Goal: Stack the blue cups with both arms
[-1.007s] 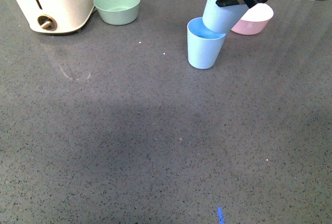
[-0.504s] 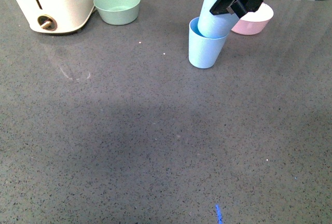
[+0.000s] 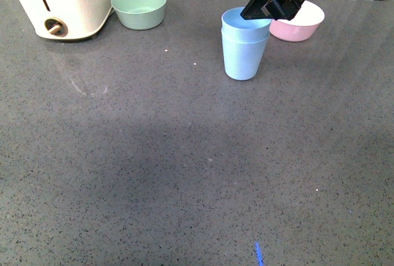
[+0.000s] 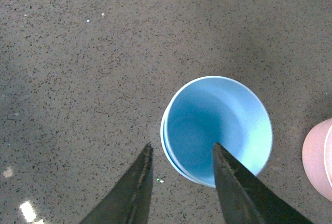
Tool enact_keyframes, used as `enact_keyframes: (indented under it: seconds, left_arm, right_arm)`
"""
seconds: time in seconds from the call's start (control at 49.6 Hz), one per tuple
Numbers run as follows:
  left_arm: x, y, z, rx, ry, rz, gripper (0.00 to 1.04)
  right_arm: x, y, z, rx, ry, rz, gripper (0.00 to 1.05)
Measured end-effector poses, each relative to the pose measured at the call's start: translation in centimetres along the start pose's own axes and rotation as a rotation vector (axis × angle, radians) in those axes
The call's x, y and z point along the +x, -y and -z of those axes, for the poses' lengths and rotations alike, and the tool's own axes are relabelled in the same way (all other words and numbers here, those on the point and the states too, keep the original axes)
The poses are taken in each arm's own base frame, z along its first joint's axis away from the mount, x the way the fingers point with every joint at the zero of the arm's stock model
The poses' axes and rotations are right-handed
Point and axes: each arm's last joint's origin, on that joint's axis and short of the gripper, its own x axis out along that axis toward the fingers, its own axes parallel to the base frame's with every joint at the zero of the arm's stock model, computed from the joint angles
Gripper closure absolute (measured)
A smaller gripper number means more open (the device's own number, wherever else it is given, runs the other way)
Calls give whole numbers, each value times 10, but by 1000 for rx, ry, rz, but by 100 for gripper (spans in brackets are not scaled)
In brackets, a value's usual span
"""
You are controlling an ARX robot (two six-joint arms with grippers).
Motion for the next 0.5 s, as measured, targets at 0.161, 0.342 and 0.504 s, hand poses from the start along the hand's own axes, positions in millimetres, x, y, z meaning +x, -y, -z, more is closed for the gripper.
enact_keyframes:
  seconds: [0.161, 0.342, 0.504]
  left_arm:
    - [0, 0, 0, 0, 0, 0, 9]
    - [0, 0, 0, 0, 0, 0, 9]
    - [0, 0, 0, 0, 0, 0, 9]
  right_arm:
    - [-8, 2, 2, 11, 14, 7, 46]
    - [-44, 13, 1, 62, 113, 79, 20]
    - [-123, 21, 19, 183, 299, 292, 9]
